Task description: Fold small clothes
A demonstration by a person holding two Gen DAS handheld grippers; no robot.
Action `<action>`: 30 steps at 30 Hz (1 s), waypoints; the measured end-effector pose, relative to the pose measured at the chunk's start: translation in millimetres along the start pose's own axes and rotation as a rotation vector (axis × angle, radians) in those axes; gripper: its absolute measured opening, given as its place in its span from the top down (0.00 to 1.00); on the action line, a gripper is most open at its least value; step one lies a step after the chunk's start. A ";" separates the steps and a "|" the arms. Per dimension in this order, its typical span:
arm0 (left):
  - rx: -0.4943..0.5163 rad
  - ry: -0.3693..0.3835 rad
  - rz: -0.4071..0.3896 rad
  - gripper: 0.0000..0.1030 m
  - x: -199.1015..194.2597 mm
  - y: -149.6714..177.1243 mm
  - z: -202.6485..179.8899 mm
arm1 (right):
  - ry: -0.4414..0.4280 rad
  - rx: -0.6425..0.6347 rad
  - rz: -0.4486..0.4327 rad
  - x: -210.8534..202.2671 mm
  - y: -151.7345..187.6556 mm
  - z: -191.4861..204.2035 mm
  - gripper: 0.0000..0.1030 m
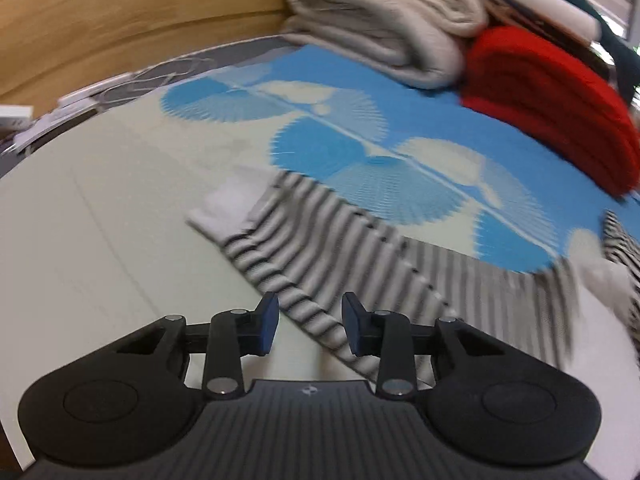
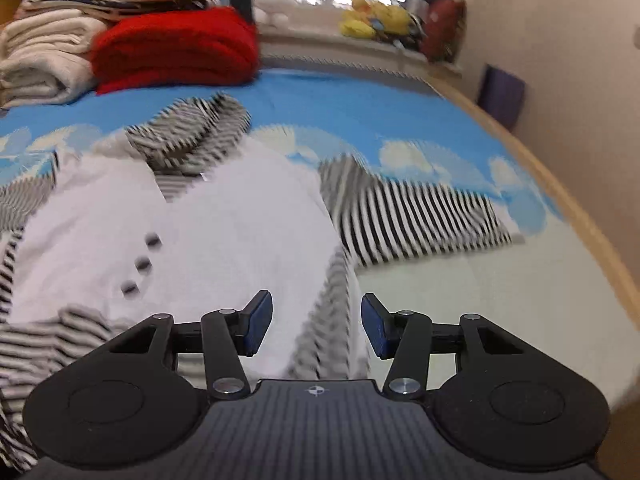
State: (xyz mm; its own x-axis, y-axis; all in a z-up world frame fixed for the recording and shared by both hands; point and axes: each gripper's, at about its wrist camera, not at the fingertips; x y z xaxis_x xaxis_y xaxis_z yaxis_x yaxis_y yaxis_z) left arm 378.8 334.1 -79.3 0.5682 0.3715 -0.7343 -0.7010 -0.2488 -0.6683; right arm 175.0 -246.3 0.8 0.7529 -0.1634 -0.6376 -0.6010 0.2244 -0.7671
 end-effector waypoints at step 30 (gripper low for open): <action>-0.139 -0.051 -0.018 0.99 -20.0 -68.2 -35.6 | -0.180 -0.067 0.187 155.0 -92.4 136.6 0.45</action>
State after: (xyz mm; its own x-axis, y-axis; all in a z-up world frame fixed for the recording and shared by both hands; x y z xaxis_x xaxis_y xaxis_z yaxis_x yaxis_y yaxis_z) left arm 430.5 311.8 -23.3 0.5550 0.4213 -0.7173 -0.6227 -0.3614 -0.6940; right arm 383.9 -161.1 -17.5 0.6589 0.0496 -0.7506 -0.7461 0.1697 -0.6438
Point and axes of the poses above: each gripper's, at about its wrist camera, not at the fingertips, and x roughly the way its jaws point, z to its left, y to its underside, and after that the axes turned 14 degrees about x, right-handed
